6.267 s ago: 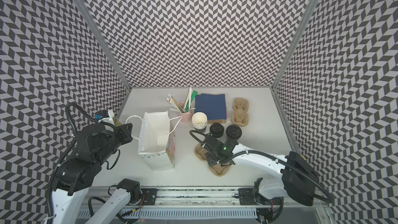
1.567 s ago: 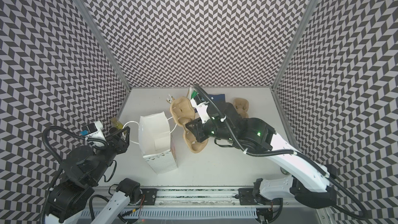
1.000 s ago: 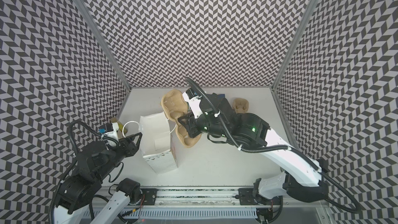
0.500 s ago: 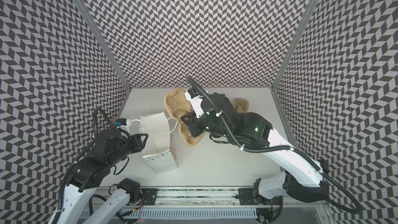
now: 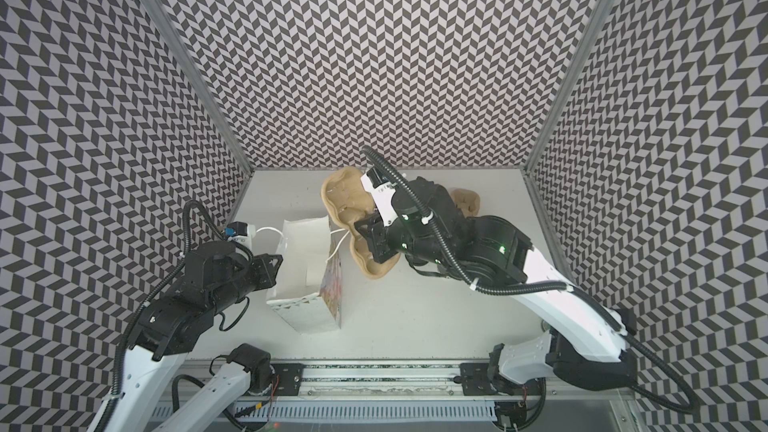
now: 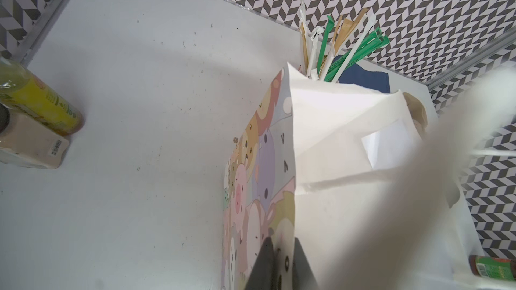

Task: Pack a coffee takeout order
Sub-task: Pick up the takeout bag from the middle-left of the table, then place the takeout bag at the center of the table.

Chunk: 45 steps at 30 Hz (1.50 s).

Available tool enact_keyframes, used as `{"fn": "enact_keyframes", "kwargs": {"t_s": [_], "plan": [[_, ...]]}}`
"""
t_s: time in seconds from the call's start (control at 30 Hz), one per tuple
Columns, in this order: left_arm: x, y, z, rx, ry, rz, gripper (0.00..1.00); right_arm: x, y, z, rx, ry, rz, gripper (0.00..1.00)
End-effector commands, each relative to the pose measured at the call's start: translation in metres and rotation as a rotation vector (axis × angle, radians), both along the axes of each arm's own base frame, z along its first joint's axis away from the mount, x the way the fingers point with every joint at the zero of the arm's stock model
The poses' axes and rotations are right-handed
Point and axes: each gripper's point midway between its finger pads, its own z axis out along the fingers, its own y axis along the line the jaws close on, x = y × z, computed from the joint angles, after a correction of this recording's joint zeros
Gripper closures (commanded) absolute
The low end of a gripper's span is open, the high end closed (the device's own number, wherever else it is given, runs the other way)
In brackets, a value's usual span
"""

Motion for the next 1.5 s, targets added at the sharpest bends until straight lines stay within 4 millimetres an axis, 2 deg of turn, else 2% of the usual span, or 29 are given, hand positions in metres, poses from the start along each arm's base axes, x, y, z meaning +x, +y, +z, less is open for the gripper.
{"fn": "enact_keyframes", "kwargs": {"t_s": [0.0,0.17,0.47,0.63,0.97,1.23,1.47], "plan": [[0.000,-0.006,0.004,-0.011,-0.010,-0.030,0.93,-0.001,-0.009,0.017,0.030,-0.041,-0.012,1.00],[0.000,-0.012,0.008,-0.045,-0.004,-0.049,1.00,0.000,-0.015,0.023,0.030,-0.057,-0.026,1.00],[0.002,-0.047,0.029,-0.300,-0.010,-0.118,1.00,0.005,-0.030,0.040,0.034,-0.112,-0.081,1.00],[0.003,-0.052,0.045,-0.382,-0.023,-0.107,1.00,0.008,-0.037,0.048,0.035,-0.134,-0.105,1.00],[-0.006,-0.064,0.038,-0.542,0.031,-0.106,1.00,0.009,-0.043,0.063,0.053,-0.160,-0.114,1.00],[-0.007,-0.080,0.017,-0.572,0.093,-0.139,1.00,0.011,-0.041,0.061,0.047,-0.163,-0.114,1.00],[-0.006,-0.100,0.013,-0.618,0.109,-0.158,1.00,0.014,-0.041,0.058,0.032,-0.168,-0.128,1.00]]}}
